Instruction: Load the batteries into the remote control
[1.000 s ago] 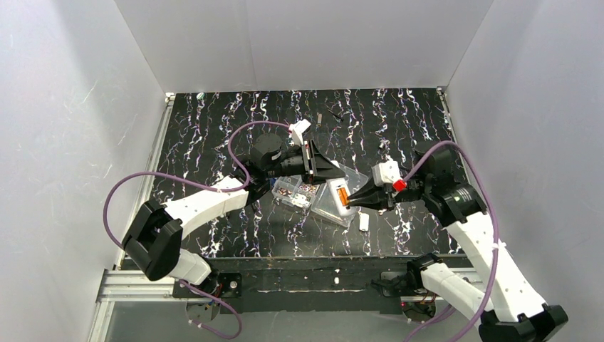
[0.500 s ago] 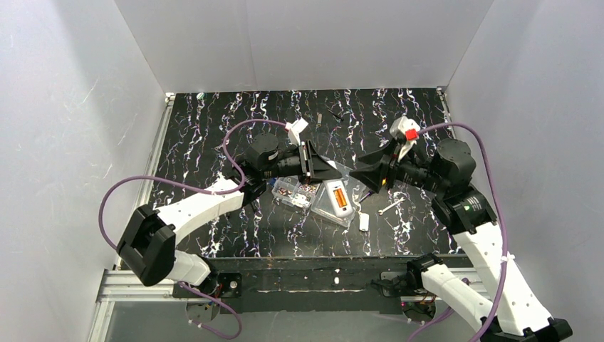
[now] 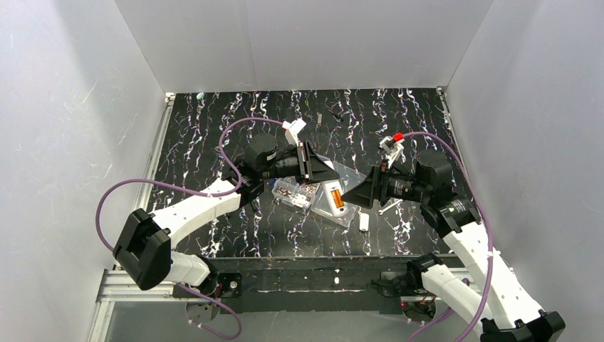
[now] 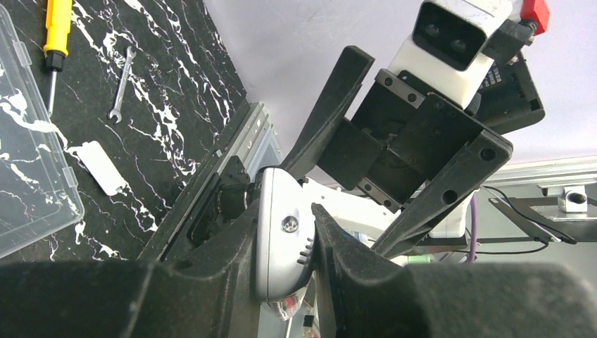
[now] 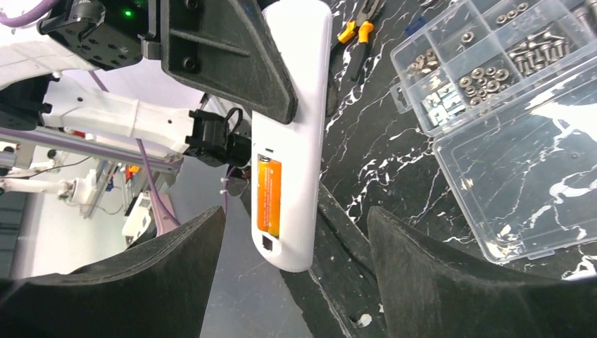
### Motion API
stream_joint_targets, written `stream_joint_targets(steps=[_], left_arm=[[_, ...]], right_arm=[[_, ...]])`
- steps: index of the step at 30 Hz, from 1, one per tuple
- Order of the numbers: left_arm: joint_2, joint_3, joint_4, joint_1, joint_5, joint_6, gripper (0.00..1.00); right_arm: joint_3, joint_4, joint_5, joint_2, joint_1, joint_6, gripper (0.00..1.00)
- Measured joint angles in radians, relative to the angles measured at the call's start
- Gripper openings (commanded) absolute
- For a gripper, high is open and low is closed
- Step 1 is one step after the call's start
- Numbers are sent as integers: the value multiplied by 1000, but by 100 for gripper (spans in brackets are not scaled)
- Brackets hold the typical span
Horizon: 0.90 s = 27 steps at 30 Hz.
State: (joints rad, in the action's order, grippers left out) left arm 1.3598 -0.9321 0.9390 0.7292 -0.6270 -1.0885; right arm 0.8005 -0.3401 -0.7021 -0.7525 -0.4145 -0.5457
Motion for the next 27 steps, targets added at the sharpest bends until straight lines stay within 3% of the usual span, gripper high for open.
stream_joint_targets(steps=[7, 20, 27], left_arm=[[11, 0, 27, 0, 3, -10, 0], [19, 0, 51, 0, 3, -29, 0], [21, 0, 50, -2, 6, -27, 0]], right_arm=[[-2, 20, -50, -33, 0, -23, 81], [-18, 93, -85, -84, 0, -52, 56], [-26, 123, -95, -115, -2, -57, 57]])
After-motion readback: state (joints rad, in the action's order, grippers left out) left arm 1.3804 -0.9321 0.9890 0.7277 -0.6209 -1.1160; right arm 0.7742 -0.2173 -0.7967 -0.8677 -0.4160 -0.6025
